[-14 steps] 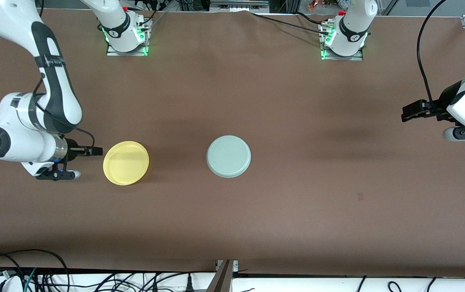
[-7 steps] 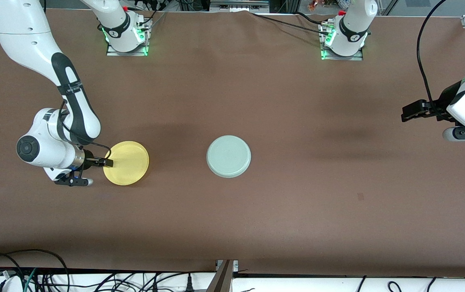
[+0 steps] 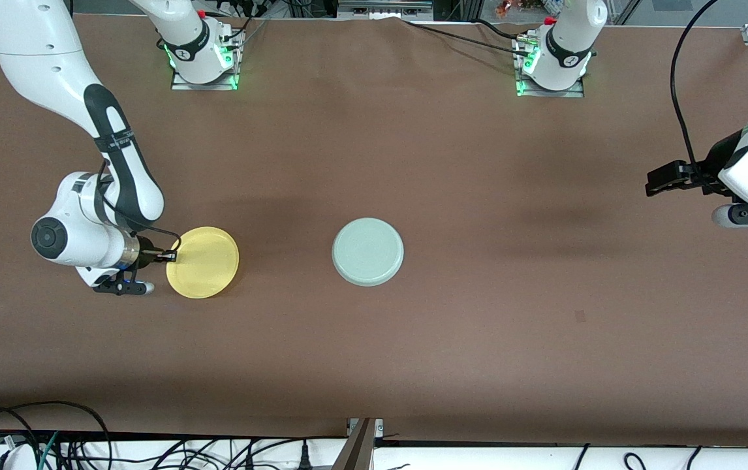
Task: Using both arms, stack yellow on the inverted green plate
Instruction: 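Close the right gripper on the yellow plate's rim, then carry the yellow plate onto the inverted green plate, open the right gripper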
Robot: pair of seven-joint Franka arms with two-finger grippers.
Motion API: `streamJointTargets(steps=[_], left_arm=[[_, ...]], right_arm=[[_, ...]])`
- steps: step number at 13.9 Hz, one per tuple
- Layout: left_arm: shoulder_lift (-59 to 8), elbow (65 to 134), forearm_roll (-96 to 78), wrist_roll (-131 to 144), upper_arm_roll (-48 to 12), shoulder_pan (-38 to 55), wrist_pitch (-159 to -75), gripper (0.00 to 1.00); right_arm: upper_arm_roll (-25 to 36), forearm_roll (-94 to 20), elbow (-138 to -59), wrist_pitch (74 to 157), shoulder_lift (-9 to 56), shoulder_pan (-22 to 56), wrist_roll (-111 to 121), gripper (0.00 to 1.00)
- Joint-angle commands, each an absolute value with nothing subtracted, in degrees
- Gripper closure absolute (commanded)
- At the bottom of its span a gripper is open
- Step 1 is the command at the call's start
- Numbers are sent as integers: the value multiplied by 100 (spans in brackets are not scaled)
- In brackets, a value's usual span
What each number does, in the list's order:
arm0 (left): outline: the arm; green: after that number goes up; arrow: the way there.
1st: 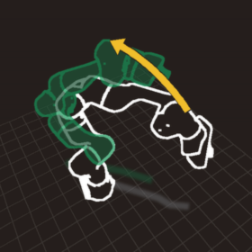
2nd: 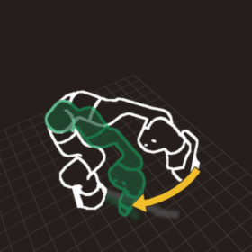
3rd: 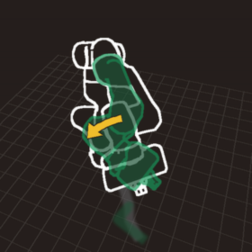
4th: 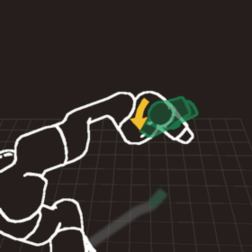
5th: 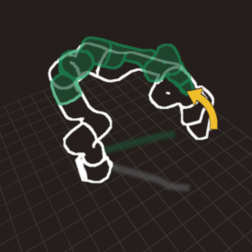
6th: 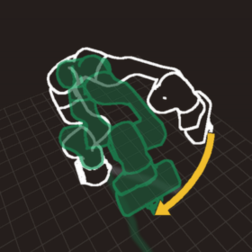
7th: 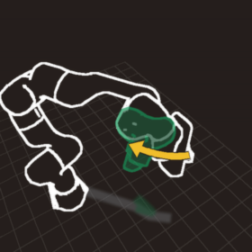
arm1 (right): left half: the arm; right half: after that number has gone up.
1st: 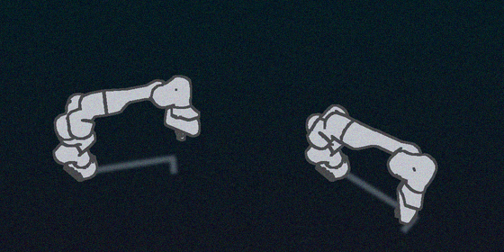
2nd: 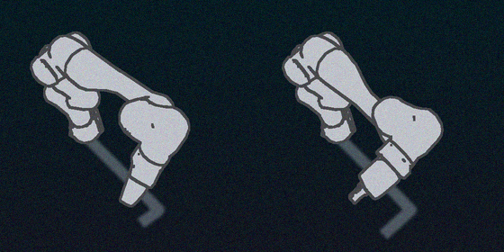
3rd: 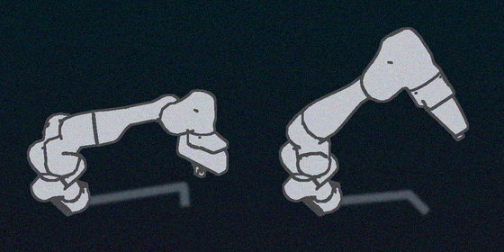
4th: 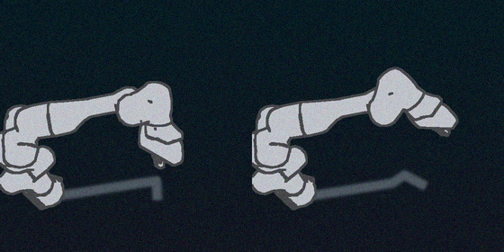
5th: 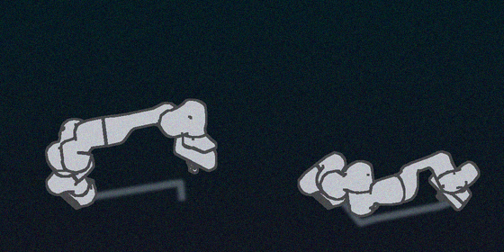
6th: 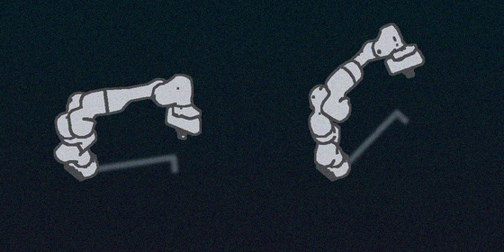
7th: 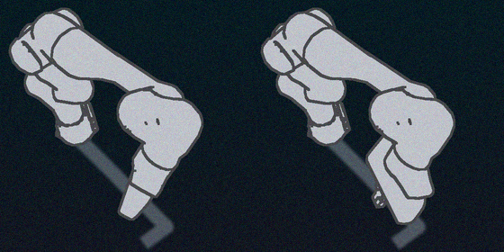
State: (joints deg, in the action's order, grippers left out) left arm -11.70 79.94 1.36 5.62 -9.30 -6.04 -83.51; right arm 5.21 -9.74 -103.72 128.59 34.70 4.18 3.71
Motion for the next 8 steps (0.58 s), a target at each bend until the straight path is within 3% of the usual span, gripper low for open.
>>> streamJointTargets(steps=[1,5,8], left_arm=[[-1151,7980,-26,483,-932,-633,-8367,0],[-1151,7980,-35,483,-923,-633,-8367,0],[-1151,7980,-35,475,-923,-642,-8367,0]], right_arm=[[292,-1055,-10346,12299,3183,430,466,100],[-384,-1072,-9652,11576,3032,448,-891,100],[-835,-1063,-9238,11619,3172,868,-2597,100]])
